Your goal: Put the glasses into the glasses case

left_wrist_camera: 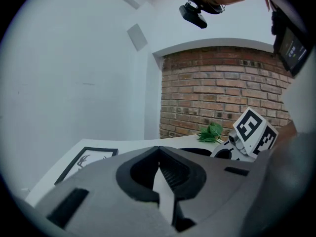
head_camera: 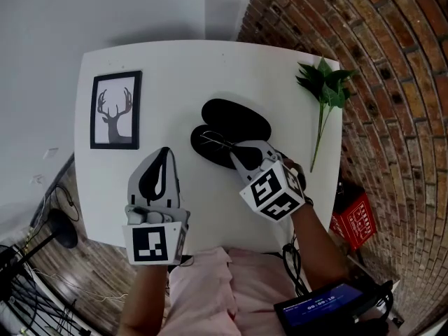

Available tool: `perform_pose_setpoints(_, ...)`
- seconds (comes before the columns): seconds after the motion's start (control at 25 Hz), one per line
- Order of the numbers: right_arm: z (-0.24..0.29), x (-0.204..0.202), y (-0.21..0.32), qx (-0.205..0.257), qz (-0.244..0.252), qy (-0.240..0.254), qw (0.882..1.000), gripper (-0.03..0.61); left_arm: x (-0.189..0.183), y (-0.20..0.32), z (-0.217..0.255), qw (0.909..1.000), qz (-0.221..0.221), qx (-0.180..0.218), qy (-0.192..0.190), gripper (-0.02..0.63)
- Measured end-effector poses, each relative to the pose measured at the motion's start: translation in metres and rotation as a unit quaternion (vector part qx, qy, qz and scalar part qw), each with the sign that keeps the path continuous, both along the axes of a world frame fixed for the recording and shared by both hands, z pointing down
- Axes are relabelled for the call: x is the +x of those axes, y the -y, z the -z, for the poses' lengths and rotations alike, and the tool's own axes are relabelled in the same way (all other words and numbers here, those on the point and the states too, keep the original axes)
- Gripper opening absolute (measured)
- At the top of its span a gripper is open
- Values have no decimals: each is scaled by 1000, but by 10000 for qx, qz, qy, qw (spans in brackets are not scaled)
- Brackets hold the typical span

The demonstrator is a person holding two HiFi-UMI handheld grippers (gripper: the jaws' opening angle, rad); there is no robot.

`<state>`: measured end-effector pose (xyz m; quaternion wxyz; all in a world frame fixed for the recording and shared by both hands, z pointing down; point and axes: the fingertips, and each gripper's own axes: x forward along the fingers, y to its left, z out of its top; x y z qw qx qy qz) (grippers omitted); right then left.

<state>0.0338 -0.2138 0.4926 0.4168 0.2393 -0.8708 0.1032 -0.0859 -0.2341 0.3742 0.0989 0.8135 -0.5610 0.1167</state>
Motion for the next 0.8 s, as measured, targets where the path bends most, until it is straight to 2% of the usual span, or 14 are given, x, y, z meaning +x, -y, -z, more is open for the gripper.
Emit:
perform_pose_setpoints(0.16,1,0,-1,-130,-58,129,9998,18,0,0,0,10000,-2,-1,11,5)
perform_pose_setpoints(0.4,-5,-1,-2,-177,7,-76,9998,21,-2,0,0,10000,57,-18,-25,5)
perform_pose_setpoints(0.56,-7,0,-2,-48,-30,-178,9998,26,-3,-7,-7,9996,93,-257,23,5)
perform_pose_setpoints(0.8,-10,0,-1,-65,-38,-279,9996,34,-2,-10,-6,9995,109,-292,14,5)
